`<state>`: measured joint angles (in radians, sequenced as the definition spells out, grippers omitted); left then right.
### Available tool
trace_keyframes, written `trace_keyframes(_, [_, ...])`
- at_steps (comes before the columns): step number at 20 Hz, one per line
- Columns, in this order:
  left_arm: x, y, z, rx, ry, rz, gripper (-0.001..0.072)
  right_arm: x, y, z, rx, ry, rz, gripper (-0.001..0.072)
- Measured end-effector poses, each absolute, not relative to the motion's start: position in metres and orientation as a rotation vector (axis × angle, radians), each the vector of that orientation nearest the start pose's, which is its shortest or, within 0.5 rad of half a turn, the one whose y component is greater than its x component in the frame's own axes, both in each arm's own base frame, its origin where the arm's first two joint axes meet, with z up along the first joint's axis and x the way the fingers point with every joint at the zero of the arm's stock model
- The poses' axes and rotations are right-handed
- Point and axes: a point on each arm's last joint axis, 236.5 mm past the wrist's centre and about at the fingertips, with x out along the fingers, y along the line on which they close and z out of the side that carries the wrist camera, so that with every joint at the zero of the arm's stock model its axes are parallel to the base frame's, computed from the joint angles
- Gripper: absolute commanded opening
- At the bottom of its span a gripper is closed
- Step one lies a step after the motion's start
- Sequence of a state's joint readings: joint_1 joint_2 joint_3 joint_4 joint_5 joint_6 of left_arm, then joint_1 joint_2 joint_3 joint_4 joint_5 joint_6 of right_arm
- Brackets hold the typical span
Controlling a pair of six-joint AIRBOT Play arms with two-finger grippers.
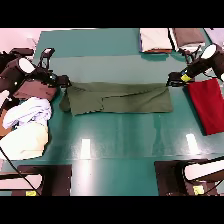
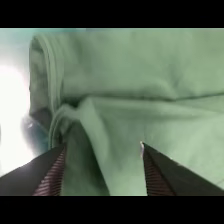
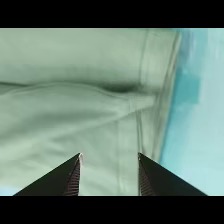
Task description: Fold the shirts.
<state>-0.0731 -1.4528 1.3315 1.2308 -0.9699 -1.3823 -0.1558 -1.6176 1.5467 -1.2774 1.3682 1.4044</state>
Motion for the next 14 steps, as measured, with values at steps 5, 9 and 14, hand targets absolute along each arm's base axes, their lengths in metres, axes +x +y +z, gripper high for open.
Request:
trace_keyframes(5, [0.463,-0.106,0.045,-0.126,1.082,-0.346,0.0027,0.428,-0.029,-0.013,0.405,1.390,0.200,0.0595])
trace_keyframes(9, [0.460,-0.130,0.054,-0.171,1.077,-0.403,0.0027,0.402,-0.042,-0.050,0.591,1.433,0.217,0.0591])
trace_keyframes(14, [0.453,-0.185,0.049,-0.169,1.081,-0.488,0.0027,0.403,-0.012,-0.079,0.734,1.432,0.302,0.0375])
